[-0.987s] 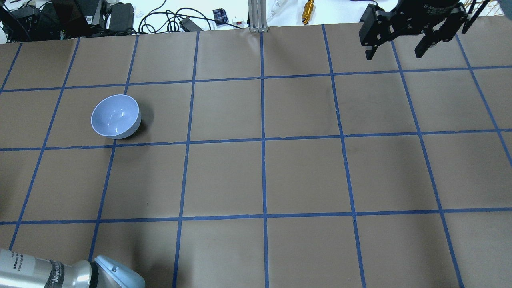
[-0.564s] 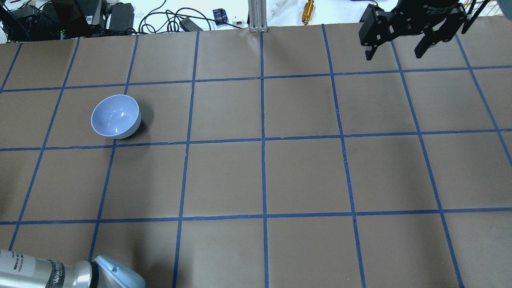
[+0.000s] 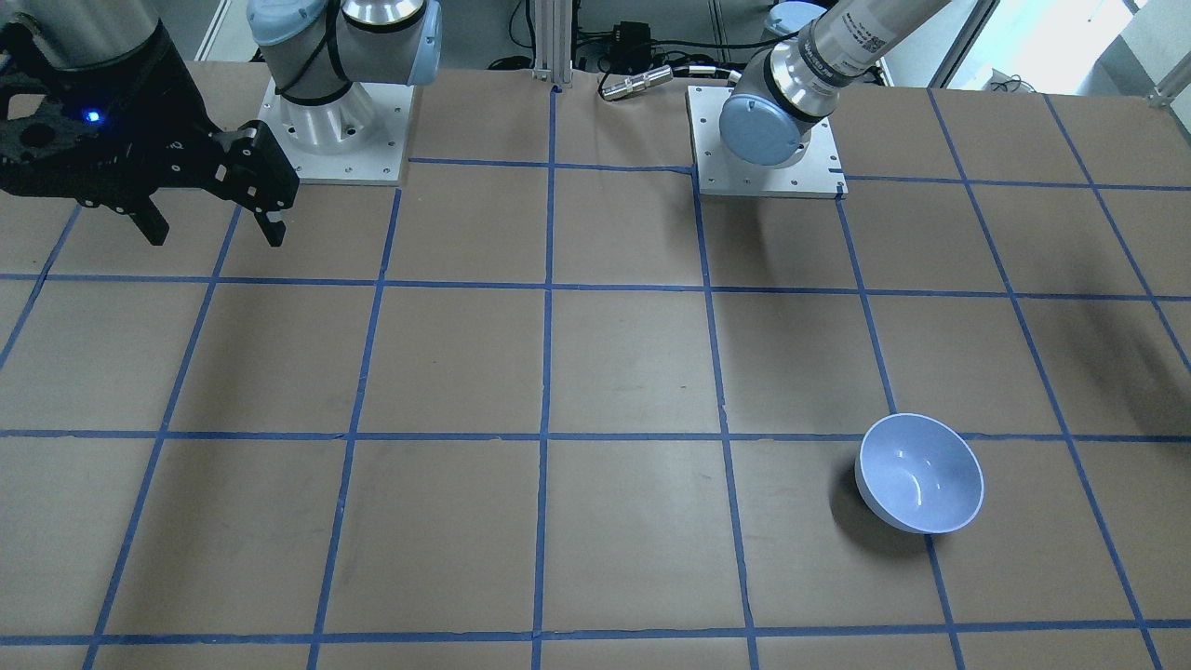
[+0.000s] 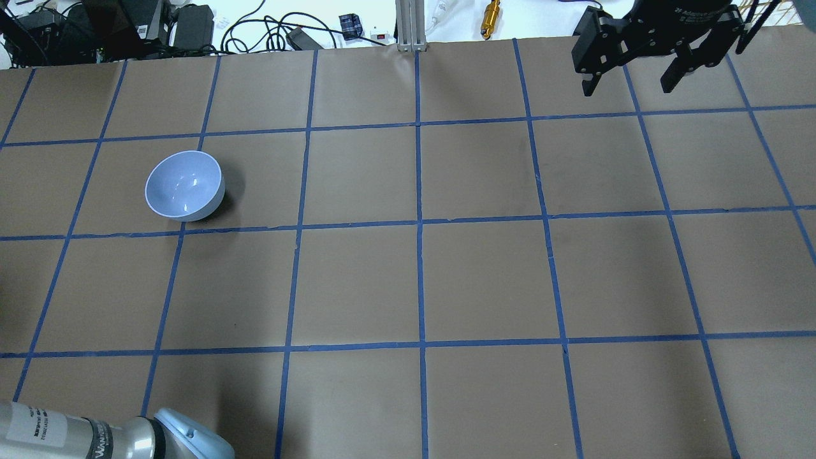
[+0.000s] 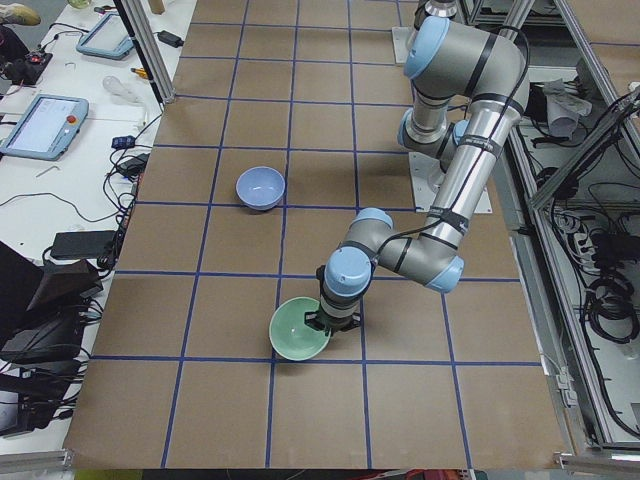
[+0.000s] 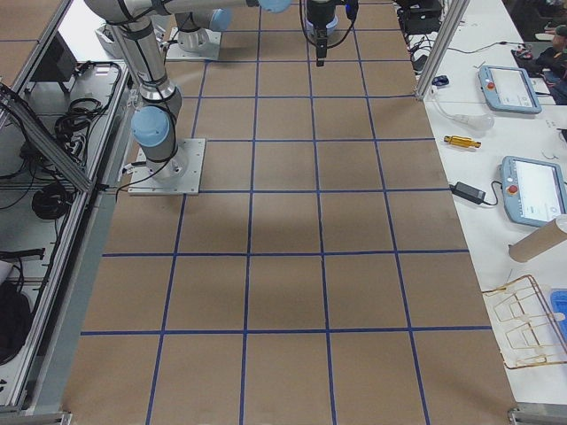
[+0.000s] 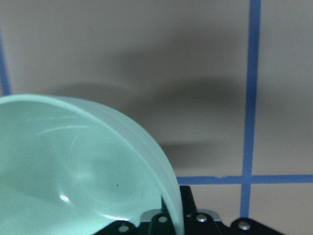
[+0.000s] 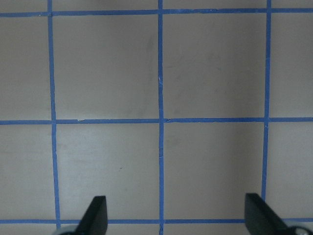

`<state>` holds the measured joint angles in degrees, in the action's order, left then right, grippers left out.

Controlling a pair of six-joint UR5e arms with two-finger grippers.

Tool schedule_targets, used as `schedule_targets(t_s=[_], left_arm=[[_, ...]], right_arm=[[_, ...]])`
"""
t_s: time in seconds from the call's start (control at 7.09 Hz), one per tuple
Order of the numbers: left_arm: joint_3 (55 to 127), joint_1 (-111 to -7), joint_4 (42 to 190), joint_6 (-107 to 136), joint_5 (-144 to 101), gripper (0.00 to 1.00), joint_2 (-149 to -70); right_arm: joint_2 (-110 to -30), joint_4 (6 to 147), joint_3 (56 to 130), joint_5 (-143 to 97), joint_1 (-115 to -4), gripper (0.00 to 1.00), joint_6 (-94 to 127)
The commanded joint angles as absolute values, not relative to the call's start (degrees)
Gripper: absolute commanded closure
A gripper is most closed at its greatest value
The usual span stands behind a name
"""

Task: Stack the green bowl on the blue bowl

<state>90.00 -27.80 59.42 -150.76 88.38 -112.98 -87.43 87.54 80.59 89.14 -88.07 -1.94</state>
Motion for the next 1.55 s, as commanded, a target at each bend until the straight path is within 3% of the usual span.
schedule_targets(t_s=[0.0, 0.85, 1.41], left_arm=[[87.5, -35.7, 66.1, -144.7, 86.4, 1.00, -107.3], [90.3, -69.5, 67.0, -115.0, 89.0, 1.00, -104.0], [106.0, -71.7, 53.4, -112.4, 90.6, 1.00, -104.7]], right_arm=[[-87.5, 87.5, 80.6, 89.1, -88.1, 0.00, -1.9], [-87.5, 87.5, 80.6, 89.1, -88.1, 0.00, -1.8], [-87.4, 87.5, 80.6, 89.1, -88.1, 0.00, -1.9]])
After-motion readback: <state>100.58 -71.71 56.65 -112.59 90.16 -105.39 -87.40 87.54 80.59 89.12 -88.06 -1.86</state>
